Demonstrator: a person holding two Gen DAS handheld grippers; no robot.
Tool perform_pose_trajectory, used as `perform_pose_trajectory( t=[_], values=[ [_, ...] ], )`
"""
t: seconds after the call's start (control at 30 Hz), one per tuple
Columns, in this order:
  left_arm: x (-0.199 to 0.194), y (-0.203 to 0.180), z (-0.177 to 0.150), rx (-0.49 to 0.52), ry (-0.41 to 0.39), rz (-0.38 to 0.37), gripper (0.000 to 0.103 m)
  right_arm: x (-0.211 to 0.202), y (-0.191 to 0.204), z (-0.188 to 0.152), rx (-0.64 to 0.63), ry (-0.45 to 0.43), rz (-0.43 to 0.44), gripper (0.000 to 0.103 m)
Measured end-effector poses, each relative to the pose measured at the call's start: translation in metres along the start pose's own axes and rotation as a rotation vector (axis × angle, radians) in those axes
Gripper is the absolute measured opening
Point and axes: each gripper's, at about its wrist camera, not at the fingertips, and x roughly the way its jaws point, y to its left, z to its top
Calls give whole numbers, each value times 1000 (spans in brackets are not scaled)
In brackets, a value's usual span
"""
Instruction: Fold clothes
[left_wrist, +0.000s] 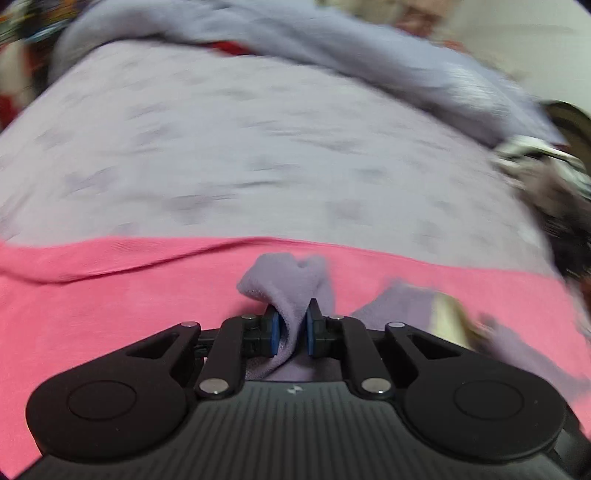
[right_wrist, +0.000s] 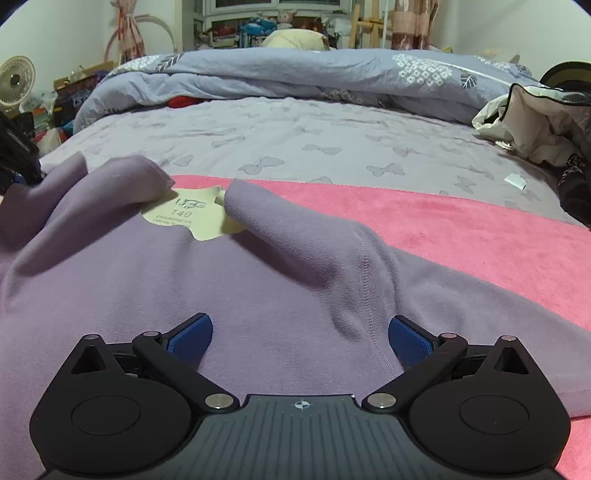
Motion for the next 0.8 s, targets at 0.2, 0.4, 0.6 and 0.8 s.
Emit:
perform_pose_trajectory(
  t=[0.2, 0.4, 0.6, 0.8],
  values=[
    [-63, 21, 21, -173, -348, 303, 13, -1, 1, -1, 8, -6, 1, 103],
    [-124, 63, 23, -212, -513, 672, 12, 0, 0, -1, 10, -8, 2, 103],
    [-83, 136, -17, -329, -131, 783, 21, 0, 0, -2, 10, -9, 4, 103],
    [-92, 160, -46, -510, -82, 838, 61, 0, 0, -2, 12, -10, 5, 103]
  ],
)
